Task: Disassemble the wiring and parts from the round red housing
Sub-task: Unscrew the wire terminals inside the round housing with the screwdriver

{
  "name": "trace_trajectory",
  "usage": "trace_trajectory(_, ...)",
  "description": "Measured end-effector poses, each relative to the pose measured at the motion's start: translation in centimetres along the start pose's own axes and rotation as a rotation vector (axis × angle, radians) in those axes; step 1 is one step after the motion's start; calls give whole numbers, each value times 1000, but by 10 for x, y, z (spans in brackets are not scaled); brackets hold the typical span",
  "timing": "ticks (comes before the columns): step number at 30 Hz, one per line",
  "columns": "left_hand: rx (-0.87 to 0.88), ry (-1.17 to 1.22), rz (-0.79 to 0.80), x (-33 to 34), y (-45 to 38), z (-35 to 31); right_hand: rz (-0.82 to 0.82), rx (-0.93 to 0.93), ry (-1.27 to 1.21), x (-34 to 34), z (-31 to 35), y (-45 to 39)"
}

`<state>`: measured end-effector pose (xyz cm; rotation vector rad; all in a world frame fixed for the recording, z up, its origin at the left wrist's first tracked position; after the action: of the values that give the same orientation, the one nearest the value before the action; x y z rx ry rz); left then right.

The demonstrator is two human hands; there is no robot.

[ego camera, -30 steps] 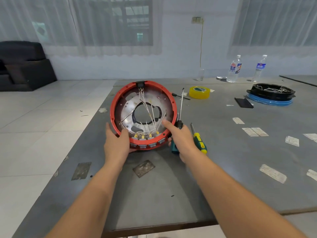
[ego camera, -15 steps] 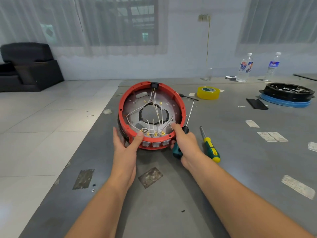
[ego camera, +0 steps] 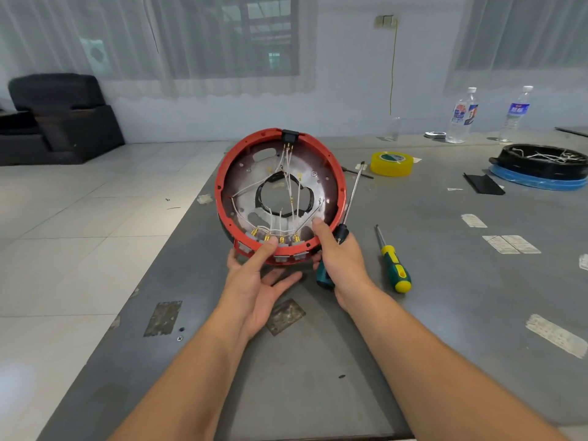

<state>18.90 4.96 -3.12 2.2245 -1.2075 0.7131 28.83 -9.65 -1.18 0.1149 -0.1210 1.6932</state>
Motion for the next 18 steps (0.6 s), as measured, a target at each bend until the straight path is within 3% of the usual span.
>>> trace_trajectory(5, -9, 155, -58, -8, -2, -9, 71, 22, 168, 7, 3, 6)
trace_trajectory(9, 49, 191, -83, -11, -9, -22, 63, 58, 55, -2, 3, 7)
trace_trajectory(12, 110, 187, -133, -12, -20, -37, 75, -22, 79, -15, 18, 4)
trace_trajectory(18, 91, 181, -129, -16, -30, -36, 340, -116, 197, -15, 37, 14)
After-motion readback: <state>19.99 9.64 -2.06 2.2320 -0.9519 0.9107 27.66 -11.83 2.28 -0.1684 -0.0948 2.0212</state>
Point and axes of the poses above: each hand's wrist, its own y-axis away from the middle knuckle, its own x-axis out of the palm, z = x × y, the point moved 9 cm from there along -y, towards the middle knuckle, and after that the axes turned 3 degrees about -z, right-handed, at the moved point
